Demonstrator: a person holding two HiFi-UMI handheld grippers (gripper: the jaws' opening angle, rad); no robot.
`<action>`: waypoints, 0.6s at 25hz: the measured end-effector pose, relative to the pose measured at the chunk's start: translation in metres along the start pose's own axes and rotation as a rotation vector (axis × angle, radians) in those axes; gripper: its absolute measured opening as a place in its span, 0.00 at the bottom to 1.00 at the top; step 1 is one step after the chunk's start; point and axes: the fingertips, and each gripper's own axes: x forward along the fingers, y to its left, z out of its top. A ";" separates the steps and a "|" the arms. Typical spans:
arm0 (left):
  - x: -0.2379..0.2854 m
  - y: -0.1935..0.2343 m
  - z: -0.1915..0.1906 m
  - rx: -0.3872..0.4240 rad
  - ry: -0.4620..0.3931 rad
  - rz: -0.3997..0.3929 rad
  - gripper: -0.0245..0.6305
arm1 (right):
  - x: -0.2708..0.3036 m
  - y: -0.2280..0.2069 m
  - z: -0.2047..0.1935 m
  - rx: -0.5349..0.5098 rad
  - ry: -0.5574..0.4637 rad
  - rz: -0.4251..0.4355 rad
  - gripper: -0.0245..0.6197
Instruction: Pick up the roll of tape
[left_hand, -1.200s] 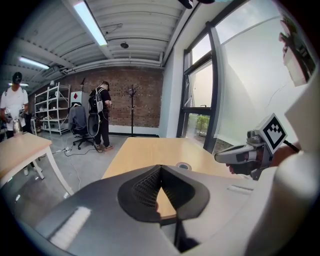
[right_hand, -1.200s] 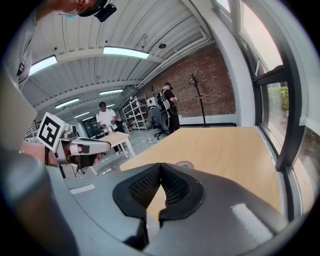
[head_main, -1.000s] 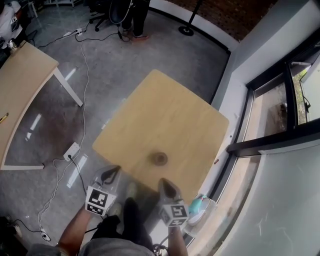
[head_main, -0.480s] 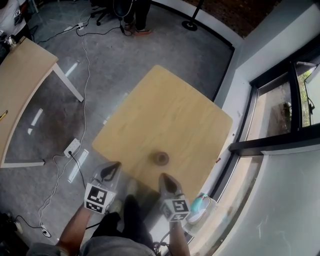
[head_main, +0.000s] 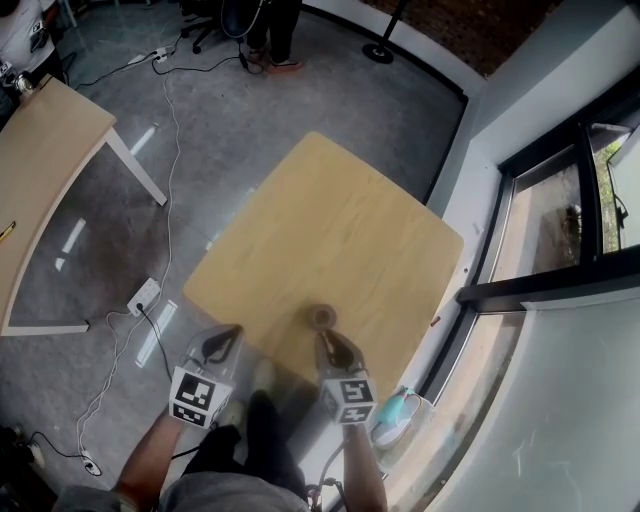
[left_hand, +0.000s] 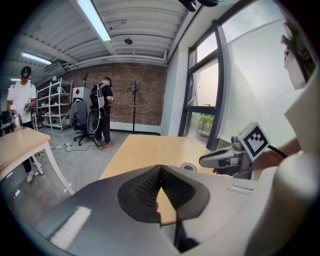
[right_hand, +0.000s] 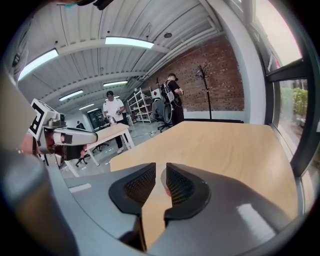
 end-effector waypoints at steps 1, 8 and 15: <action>0.000 -0.001 0.000 0.001 0.001 -0.001 0.04 | 0.003 0.000 0.000 -0.007 0.008 0.003 0.17; -0.001 0.000 -0.001 0.003 0.002 0.001 0.04 | 0.020 0.002 -0.007 -0.050 0.051 0.021 0.22; -0.001 0.006 -0.011 -0.006 0.005 0.017 0.04 | 0.031 -0.004 -0.010 -0.064 0.058 -0.002 0.33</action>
